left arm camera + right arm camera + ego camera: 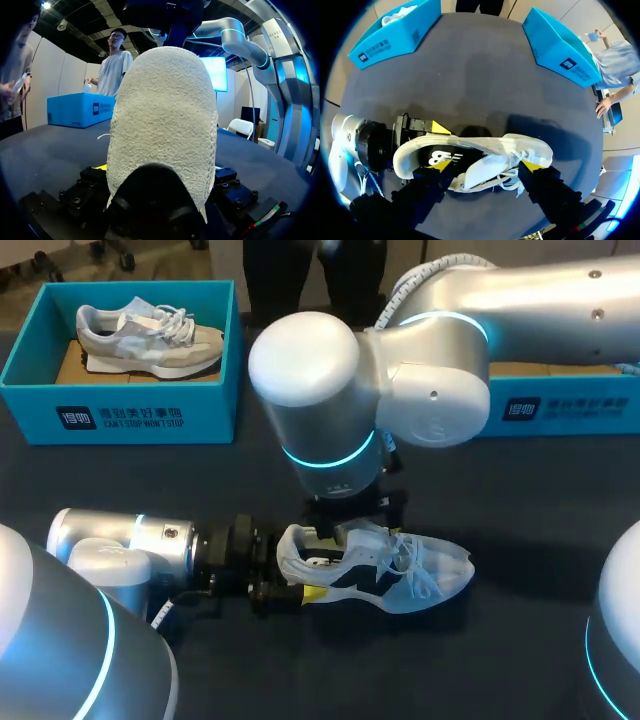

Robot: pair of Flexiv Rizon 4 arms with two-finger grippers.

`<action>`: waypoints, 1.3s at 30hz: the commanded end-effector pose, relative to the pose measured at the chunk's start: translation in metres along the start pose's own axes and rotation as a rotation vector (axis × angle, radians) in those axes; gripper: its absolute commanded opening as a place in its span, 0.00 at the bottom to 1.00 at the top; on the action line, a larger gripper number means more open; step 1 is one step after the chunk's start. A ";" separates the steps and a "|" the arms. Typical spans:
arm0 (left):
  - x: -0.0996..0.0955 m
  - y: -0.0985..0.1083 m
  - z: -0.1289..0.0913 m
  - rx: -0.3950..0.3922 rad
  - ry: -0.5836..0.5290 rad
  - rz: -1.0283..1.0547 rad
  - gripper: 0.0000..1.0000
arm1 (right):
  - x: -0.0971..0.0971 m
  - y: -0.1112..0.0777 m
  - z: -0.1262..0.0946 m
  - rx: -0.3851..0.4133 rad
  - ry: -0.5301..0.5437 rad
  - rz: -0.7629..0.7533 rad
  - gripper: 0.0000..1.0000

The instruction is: Take the shoe out of the shoebox, open the shoe tongue, remove and reinsert the insole, then place the shoe into the shoebox

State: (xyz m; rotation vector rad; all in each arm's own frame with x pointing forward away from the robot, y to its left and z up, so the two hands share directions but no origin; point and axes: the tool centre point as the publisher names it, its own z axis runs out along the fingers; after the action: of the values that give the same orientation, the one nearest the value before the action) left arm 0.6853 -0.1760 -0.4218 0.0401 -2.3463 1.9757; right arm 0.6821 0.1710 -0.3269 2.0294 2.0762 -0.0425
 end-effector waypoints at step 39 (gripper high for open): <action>0.000 0.000 0.000 0.000 -0.001 0.001 0.00 | -0.021 0.013 0.001 0.155 0.038 -0.125 0.31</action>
State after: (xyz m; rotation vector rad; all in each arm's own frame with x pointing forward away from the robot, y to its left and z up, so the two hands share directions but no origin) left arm 0.6857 -0.1759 -0.4216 0.0410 -2.3462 1.9761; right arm 0.6940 0.1520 -0.3207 1.9922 2.2794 -0.1975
